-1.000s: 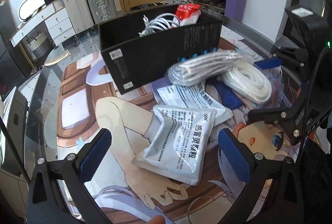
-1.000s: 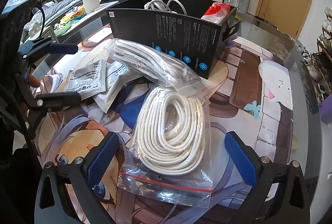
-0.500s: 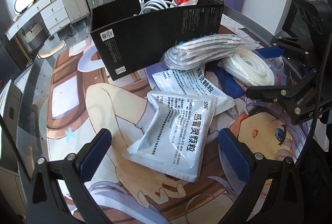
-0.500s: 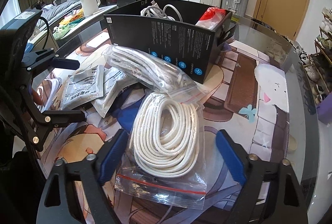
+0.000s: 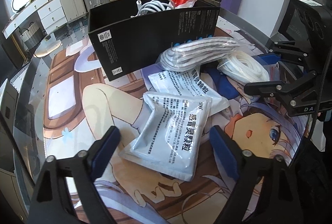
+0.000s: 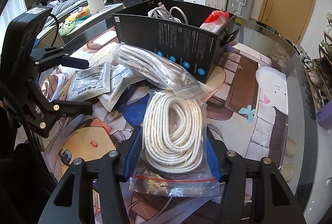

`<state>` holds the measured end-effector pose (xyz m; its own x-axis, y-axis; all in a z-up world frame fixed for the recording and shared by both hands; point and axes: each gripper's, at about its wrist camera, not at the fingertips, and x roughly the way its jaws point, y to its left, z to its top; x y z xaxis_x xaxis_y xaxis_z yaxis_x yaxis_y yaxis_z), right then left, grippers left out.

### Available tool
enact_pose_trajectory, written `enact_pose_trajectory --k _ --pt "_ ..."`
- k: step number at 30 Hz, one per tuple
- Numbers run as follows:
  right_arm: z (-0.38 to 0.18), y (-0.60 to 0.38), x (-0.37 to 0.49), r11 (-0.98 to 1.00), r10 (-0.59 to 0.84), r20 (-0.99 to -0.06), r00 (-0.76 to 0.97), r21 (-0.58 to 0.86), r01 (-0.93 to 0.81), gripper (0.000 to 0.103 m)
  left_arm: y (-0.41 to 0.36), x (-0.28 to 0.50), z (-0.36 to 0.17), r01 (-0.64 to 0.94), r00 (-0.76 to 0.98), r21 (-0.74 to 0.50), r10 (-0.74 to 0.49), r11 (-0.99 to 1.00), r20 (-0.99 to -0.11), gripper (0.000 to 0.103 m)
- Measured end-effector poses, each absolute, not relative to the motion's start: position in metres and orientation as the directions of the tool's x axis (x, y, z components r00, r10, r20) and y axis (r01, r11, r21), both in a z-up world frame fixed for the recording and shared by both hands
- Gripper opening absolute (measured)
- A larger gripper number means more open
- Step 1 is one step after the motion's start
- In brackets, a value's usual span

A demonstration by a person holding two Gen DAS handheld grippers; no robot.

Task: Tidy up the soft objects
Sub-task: 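Grasp the white sachet with the left gripper while the right gripper grasps the bagged rope coil, then lift and carry the sachet and rope bag over the black box with both grippers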

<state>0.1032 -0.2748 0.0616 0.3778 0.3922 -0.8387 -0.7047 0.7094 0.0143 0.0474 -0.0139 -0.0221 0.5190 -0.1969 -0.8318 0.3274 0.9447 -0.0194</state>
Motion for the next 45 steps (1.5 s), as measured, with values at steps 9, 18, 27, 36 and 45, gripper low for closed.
enact_pose_trajectory --k 9,18,27,36,45 --pt "0.064 -0.273 0.096 0.687 0.403 -0.837 0.370 0.010 -0.727 0.048 -0.009 0.046 -0.015 0.327 0.530 -0.038 -0.216 0.944 -0.820 0.045" --pt "0.069 -0.271 0.091 0.663 0.418 -0.831 0.367 0.003 -0.749 0.046 -0.004 0.047 -0.010 0.320 0.542 -0.052 -0.228 0.946 -0.809 0.041" --pt "0.080 -0.283 0.090 0.663 0.424 -0.818 0.388 -0.011 -0.748 0.046 0.006 0.045 0.003 0.280 0.590 -0.067 -0.227 0.958 -0.775 0.041" --pt "0.104 -0.312 0.088 0.687 0.452 -0.775 0.441 -0.013 -0.727 0.046 0.013 0.042 0.019 0.251 0.640 -0.076 -0.224 0.965 -0.735 0.041" --pt "0.123 -0.319 0.084 0.703 0.478 -0.728 0.491 -0.018 -0.711 0.046 0.016 0.039 0.040 0.215 0.705 -0.079 -0.210 0.974 -0.677 0.041"
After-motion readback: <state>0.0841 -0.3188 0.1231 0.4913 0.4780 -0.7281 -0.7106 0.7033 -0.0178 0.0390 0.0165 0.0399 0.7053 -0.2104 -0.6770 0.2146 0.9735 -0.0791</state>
